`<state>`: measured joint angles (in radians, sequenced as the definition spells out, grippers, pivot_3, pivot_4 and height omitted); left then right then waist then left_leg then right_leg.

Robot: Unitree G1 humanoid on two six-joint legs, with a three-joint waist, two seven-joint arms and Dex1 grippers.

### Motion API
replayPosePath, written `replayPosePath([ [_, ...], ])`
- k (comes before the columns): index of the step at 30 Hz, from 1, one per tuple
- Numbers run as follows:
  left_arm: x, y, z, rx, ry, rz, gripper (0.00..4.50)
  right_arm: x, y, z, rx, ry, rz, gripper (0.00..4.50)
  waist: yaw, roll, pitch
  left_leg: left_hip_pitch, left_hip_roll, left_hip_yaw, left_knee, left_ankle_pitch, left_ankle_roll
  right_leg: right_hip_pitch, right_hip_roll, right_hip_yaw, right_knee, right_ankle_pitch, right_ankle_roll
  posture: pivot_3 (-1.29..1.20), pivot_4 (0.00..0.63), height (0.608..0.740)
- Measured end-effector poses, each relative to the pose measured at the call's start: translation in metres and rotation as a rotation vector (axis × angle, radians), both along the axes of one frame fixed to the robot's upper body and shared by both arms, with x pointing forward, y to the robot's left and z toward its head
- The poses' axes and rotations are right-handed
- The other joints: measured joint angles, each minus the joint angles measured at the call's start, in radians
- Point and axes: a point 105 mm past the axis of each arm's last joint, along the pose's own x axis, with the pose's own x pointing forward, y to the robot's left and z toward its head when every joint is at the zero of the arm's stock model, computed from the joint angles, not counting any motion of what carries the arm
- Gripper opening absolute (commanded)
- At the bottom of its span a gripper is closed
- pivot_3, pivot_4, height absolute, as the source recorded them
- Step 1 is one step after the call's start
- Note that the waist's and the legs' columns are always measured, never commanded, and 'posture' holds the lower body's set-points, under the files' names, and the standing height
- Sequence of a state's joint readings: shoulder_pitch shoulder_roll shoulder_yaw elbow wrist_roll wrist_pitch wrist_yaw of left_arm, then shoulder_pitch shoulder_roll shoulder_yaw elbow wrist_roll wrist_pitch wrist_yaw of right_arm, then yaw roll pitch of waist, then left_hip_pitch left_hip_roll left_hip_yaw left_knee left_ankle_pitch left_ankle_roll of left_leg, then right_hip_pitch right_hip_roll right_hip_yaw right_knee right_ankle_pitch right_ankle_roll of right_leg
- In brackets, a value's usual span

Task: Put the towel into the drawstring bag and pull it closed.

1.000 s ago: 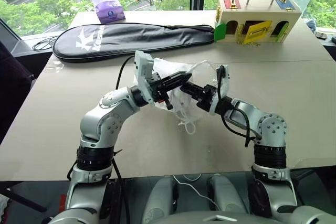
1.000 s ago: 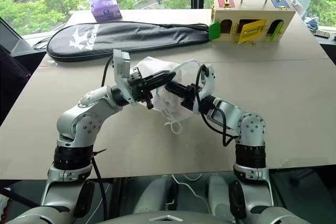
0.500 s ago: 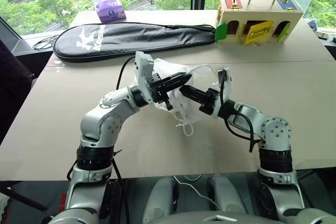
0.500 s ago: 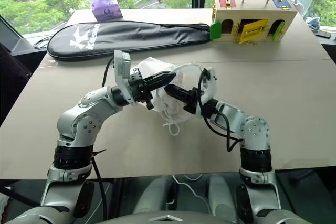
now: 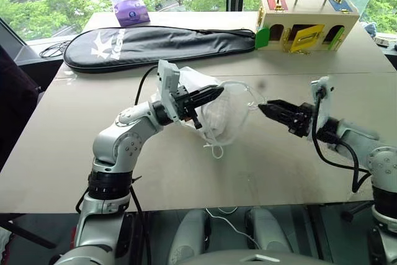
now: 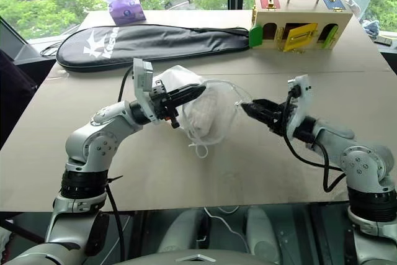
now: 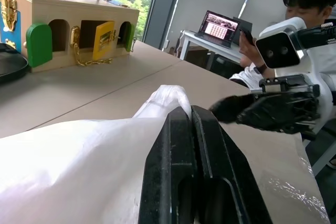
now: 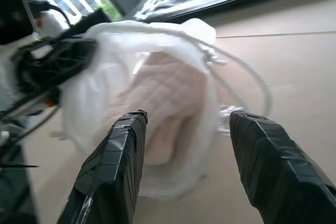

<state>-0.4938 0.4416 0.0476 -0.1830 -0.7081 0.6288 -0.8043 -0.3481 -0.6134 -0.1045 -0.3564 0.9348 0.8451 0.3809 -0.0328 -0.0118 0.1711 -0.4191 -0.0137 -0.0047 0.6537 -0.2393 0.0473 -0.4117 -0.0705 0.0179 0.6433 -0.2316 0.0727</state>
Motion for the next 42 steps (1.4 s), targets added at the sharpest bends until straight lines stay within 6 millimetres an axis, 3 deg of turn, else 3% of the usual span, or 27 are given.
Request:
replayPosePath([
  [6,-0.001,-0.003,0.000,0.005,0.000,-0.013,0.00,0.026,-0.001,-0.018,-0.239,-0.204,-0.071,2.72,0.005,0.000,0.000,0.000,0.000,0.000,0.000,0.000,-0.001,0.000,0.000,-0.001,0.000,0.000,0.000,0.00,0.150,0.740],
  [9,-0.001,-0.002,0.000,0.010,-0.002,-0.013,0.00,0.031,-0.014,-0.035,-0.343,-0.232,-0.086,2.72,0.015,-0.001,0.000,0.000,0.000,0.000,0.000,0.001,-0.001,0.000,0.000,0.000,-0.001,0.000,0.000,0.00,0.150,0.740],
  [12,-0.001,-0.001,0.000,0.012,-0.002,-0.012,0.00,0.035,-0.019,-0.049,-0.324,-0.201,-0.099,2.72,0.020,-0.001,0.001,0.000,0.000,0.000,0.000,0.001,-0.001,0.000,0.000,0.000,-0.001,0.000,0.000,0.00,0.150,0.740],
  [20,-0.001,-0.001,0.000,0.015,-0.003,-0.009,0.00,0.038,-0.007,-0.031,-0.067,-0.152,-0.111,2.72,0.020,-0.001,0.001,0.000,0.001,-0.001,0.000,0.001,-0.001,0.000,0.000,0.000,0.000,0.000,0.000,0.00,0.150,0.740],
  [36,0.000,0.000,0.000,0.018,-0.003,-0.008,0.00,0.042,0.007,-0.038,-0.148,-0.157,-0.117,2.72,0.020,-0.001,0.001,0.000,0.000,-0.001,0.000,0.001,-0.001,0.000,0.000,0.000,0.001,0.000,0.000,0.00,0.150,0.740],
  [42,-0.001,0.000,0.000,0.022,-0.003,-0.010,0.00,0.065,-0.012,-0.025,-0.208,-0.287,-0.399,2.72,0.020,-0.001,0.001,0.001,0.000,-0.001,0.000,0.003,-0.005,0.000,0.000,0.000,0.002,0.000,0.000,0.00,0.150,0.740],
])
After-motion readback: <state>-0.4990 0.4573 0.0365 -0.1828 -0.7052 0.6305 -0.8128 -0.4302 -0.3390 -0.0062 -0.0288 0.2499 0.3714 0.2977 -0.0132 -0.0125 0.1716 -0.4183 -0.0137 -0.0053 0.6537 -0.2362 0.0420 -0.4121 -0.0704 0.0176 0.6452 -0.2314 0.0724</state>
